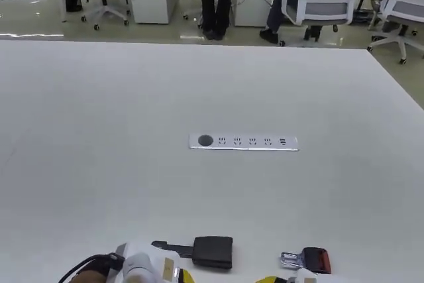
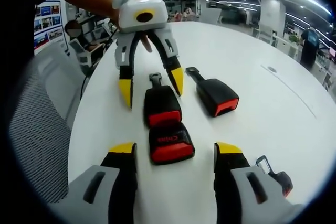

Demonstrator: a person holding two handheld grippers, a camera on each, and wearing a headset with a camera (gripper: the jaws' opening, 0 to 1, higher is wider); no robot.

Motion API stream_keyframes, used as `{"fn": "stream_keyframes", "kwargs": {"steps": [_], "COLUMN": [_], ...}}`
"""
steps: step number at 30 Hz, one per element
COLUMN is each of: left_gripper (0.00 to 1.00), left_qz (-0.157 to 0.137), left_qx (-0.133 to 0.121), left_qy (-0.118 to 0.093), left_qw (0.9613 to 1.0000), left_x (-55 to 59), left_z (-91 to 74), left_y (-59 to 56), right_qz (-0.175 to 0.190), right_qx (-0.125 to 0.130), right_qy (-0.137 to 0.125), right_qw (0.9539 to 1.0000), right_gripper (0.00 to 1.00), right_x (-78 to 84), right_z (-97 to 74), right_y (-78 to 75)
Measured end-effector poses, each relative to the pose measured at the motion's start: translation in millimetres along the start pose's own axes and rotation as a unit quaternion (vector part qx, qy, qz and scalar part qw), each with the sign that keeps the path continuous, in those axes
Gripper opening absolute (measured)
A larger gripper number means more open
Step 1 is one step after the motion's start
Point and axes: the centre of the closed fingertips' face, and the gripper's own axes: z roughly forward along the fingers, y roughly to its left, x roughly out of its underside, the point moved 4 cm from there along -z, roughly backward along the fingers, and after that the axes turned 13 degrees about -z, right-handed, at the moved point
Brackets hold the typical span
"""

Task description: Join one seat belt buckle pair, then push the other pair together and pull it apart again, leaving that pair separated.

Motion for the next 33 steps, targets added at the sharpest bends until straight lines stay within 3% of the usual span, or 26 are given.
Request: {"fn": "stream_keyframes", "kwargs": {"steps": [7, 16, 26, 31, 33], "left_gripper": [0.76, 0.76, 0.74, 0.71, 0.70], "left_qz": [-0.020, -0.027, -0.004, 0.018, 0.013], "left_qx": [-0.017, -0.045, -0.055, -0.056, -0.052], "left_qy": [-0.030, -0.054, -0.047, -0.032, -0.030], "left_qw": [0.9992, 0.9971, 0.9974, 0.9977, 0.9981], "left_x": [-9.8, -21.7, -40.2, -43.0, -42.6], "left_z": [-19.6, -43.6, -36.0, -24.9, -20.2], "left_y": [6.4, 33.8, 64.9, 77.0, 81.6], "right_qz": [0.006, 0.016, 0.029, 0.040, 0.046], "right_qx": [0.021, 0.046, 0.053, 0.057, 0.056], "right_qy": [-0.007, -0.007, 0.013, 0.017, 0.018], "right_qw": [0.9997, 0.9988, 0.9981, 0.9975, 0.9972], "right_gripper": [0.68, 0.72, 0.69, 0.69, 0.69], "right_x": [0.4, 13.6, 43.0, 55.7, 61.7], "right_z": [-15.9, -42.1, -62.7, -70.4, -71.2], "right_y": [-12.2, -41.6, -76.7, -93.8, -98.5]}}
